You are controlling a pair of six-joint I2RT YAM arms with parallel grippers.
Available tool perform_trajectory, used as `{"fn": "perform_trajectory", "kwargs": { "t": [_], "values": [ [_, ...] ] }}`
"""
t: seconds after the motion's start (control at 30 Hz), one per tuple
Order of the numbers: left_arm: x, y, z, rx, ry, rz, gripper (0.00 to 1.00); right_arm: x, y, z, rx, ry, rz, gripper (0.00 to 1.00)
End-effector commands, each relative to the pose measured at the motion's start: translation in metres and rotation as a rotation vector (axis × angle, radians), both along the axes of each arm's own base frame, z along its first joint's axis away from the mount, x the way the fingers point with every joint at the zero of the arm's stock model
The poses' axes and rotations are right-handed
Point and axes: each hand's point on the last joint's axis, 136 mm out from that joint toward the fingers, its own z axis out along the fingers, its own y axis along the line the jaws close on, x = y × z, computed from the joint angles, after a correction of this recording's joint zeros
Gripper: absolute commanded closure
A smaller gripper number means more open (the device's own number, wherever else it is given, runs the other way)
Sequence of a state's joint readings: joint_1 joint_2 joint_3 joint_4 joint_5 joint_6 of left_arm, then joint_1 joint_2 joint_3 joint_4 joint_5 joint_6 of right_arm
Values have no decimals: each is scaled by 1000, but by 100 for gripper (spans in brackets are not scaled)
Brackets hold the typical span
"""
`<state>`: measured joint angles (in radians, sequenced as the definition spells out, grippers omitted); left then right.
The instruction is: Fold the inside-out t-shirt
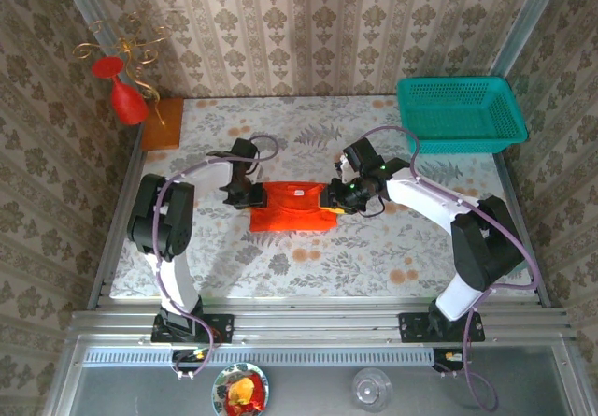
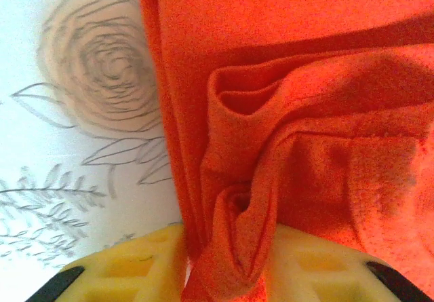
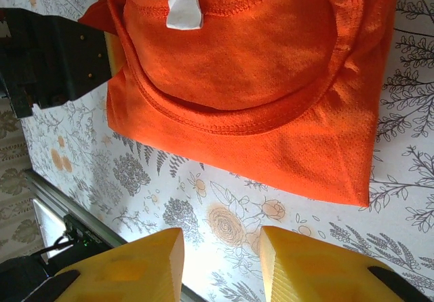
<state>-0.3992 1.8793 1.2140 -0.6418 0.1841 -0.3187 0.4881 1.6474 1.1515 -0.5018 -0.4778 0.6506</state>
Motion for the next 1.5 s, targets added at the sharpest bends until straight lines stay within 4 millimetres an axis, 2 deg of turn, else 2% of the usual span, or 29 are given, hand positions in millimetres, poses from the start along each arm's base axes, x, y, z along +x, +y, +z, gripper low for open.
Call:
{"fn": "perform_trajectory", "kwargs": {
  "t": [0.0,0.17,0.4,0.53,0.73,0.87,1.0,1.2,1.47],
  "values": [
    [-16,-7,-16,38,60,-48,71,-4,-8,-3,-30,0,4,64],
    [-15,5,-10,108,43,-63,84,-4,-10,-4,-27,-4,3,64],
    [1,59,8,299,-12,-102,99,-4,-16,-4,-25,-14,11,64],
    [21,100,25,472,-85,-119,100,-3,-21,-1,-13,-27,14,64],
    [54,153,35,608,-112,-39,100,-2,-26,-3,-13,-48,36,64],
    [71,198,43,738,-124,-32,100,-2,-30,-7,-14,-58,46,64],
    [92,235,53,744,-169,38,100,-8,-32,-11,2,-56,46,64],
    [121,277,53,790,-197,93,100,-14,-44,-15,-19,-54,27,64],
    [149,316,44,752,-210,219,98,-20,-47,-15,-15,-25,17,63]
  ]
}}
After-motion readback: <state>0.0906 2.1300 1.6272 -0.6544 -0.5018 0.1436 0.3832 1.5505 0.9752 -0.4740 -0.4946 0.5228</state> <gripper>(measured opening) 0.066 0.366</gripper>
